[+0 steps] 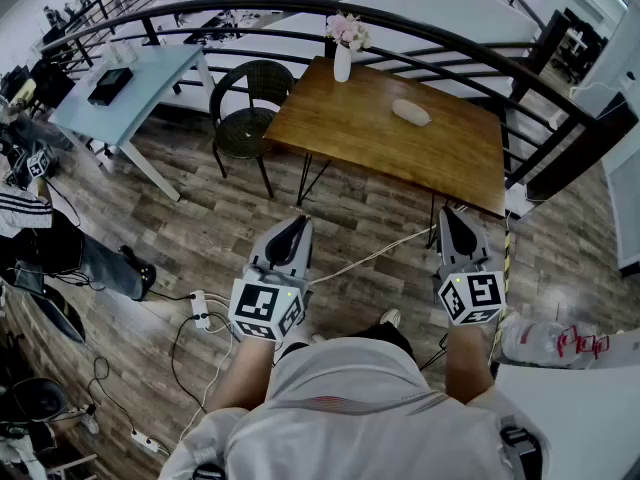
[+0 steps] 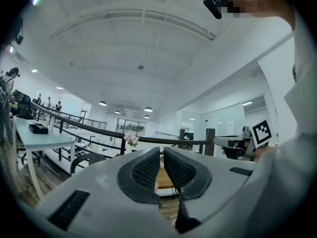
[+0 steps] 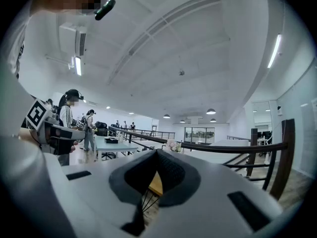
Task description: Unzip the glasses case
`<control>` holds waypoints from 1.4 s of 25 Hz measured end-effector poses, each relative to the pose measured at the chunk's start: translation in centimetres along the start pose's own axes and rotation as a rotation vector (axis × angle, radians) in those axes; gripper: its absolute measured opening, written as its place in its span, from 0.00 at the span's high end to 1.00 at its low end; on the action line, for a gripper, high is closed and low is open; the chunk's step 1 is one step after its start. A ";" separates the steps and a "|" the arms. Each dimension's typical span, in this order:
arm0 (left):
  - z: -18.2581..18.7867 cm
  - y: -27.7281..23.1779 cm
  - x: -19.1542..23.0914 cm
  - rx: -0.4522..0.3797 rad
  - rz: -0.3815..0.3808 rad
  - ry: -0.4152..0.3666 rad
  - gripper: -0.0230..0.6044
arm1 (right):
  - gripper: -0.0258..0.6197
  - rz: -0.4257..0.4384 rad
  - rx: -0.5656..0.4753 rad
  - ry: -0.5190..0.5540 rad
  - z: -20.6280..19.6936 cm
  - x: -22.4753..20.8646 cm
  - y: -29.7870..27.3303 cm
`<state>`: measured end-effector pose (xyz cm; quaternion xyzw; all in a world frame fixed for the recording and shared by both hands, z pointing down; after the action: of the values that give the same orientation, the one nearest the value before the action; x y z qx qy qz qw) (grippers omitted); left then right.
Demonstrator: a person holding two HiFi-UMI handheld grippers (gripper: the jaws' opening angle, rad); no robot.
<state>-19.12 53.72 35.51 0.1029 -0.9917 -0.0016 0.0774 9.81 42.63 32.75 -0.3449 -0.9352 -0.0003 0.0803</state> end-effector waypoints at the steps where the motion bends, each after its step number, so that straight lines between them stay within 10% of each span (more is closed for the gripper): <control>1: -0.1 0.1 0.0 0.002 0.000 0.005 0.91 | 0.88 0.002 0.001 0.000 -0.1 0.1 0.0; 22: -1.9 -0.4 -0.6 0.062 -0.026 0.039 0.91 | 0.88 0.017 0.026 -0.019 -1.8 0.1 0.7; 35: -3.8 -11.0 -1.1 0.124 -0.028 0.040 0.91 | 0.88 0.018 0.084 -0.034 -5.1 -8.3 -5.5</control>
<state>-15.20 43.20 38.85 0.1213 -0.9866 0.0609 0.0908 13.22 32.83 36.88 -0.3497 -0.9324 0.0456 0.0789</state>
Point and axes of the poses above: the fingertips, and each gripper's own axes: y backward along the fingers, x to its left, z out of its top, the point moved 8 cm from there along y, backward along the fingers, and after that the axes turned 1 degree about y, right-handed, at the moved point
